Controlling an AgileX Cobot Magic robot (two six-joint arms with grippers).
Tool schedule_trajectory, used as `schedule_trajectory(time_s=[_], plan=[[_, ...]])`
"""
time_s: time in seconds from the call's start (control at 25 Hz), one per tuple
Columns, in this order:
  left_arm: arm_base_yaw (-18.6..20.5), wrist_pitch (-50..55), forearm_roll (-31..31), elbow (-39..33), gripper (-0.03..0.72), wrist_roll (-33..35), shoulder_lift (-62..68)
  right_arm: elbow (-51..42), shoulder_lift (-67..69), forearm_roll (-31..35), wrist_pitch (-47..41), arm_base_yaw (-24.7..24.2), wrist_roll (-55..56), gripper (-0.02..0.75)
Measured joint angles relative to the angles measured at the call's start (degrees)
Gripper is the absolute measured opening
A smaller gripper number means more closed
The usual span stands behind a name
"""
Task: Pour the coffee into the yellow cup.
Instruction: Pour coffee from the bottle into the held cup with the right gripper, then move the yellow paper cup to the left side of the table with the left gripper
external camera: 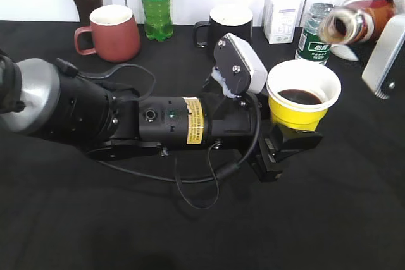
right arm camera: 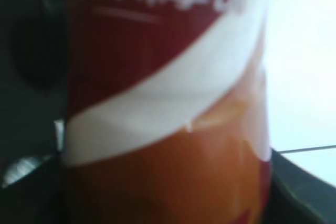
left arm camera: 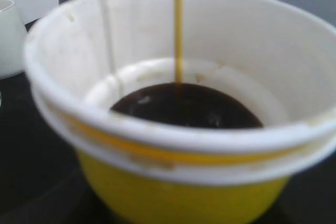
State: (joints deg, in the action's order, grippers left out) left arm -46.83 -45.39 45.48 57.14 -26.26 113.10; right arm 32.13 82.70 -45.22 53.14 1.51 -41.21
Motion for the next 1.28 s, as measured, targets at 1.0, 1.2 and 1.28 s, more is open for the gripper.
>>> schedule_trajectory(time_s=[1.0,1.2,1.28], plan=[[31.76,-0.04,-1.42,-4.76,0.448,2.32,0.00,0.00,0.00,-0.53,0.06,0.00,45.08,0.529],[32.09,-2.57,-10.12,-6.09,0.448,10.40,0.81,0.00,0.00,-0.53,0.06,0.00,45.58,0.529],[32.09,-4.45,-12.94,-6.09,0.448,10.72,1.57,0.00,0.00,-0.53,0.06,0.00,45.73,0.529]])
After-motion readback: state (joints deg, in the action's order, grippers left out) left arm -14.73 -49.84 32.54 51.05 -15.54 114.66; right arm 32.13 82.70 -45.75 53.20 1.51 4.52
